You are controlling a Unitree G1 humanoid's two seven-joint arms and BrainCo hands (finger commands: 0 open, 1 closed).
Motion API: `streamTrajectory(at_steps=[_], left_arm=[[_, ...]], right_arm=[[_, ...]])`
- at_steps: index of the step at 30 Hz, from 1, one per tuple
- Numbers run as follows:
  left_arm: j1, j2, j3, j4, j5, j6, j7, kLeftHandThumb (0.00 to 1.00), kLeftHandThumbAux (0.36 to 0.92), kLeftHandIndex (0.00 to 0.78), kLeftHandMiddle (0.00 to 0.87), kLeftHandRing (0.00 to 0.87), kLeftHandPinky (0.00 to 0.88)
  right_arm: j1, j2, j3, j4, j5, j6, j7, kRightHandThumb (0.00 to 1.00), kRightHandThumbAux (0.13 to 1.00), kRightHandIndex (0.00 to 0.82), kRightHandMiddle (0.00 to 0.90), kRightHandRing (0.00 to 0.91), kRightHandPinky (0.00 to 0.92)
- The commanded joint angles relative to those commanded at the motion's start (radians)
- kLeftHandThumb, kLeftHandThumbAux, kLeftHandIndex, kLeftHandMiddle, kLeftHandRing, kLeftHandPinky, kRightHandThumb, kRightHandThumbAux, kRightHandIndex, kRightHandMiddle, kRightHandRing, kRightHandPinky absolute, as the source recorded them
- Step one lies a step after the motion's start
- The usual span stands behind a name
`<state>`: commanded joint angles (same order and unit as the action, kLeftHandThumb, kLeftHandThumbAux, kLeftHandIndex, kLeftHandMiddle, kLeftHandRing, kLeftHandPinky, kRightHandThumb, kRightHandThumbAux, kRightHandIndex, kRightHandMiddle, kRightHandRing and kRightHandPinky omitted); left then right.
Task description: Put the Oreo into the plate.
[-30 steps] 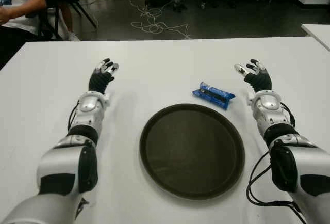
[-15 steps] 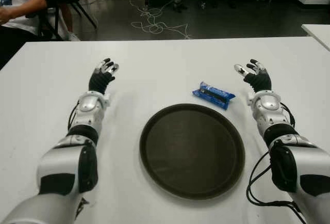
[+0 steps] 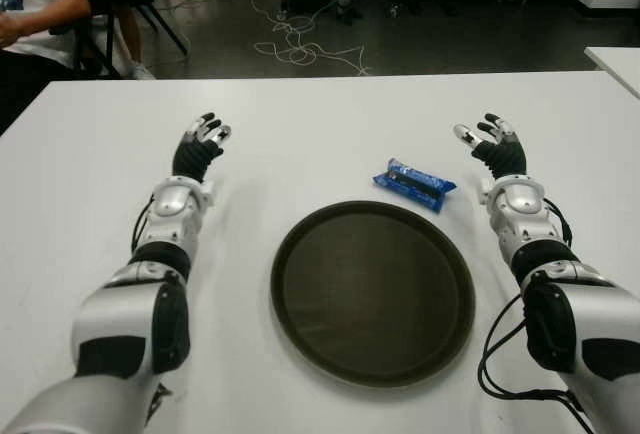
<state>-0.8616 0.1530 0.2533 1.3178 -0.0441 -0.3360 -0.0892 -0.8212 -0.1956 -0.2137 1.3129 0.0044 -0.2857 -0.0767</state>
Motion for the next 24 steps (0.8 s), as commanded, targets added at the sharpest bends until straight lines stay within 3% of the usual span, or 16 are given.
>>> streamTrajectory(at_steps=[8, 15, 19, 24], left_arm=[[0.001, 0.000, 0.003, 0.001, -0.003, -0.002, -0.010, 0.161, 0.561, 0.054, 0.131, 0.110, 0.098], [0.000, -0.006, 0.006, -0.003, -0.009, -0.005, -0.009, 0.162, 0.578, 0.054, 0.129, 0.110, 0.094], [0.001, -0.002, 0.003, -0.002, -0.005, 0.000, -0.006, 0.158, 0.582, 0.049, 0.126, 0.109, 0.100], [0.001, -0.002, 0.001, 0.000, -0.001, 0.001, -0.002, 0.158, 0.586, 0.051, 0.132, 0.115, 0.107]], right_arm=[[0.004, 0.001, 0.023, -0.001, -0.024, -0.014, -0.028, 0.224, 0.673, 0.126, 0.171, 0.198, 0.230], [0.023, -0.013, 0.134, -0.003, -0.156, -0.076, -0.126, 0.199, 0.613, 0.094, 0.160, 0.172, 0.157], [0.034, -0.038, 0.262, -0.006, -0.302, -0.128, -0.211, 0.151, 0.596, 0.083, 0.160, 0.171, 0.151], [0.035, -0.054, 0.341, -0.001, -0.391, -0.149, -0.258, 0.095, 0.558, 0.077, 0.165, 0.167, 0.126]])
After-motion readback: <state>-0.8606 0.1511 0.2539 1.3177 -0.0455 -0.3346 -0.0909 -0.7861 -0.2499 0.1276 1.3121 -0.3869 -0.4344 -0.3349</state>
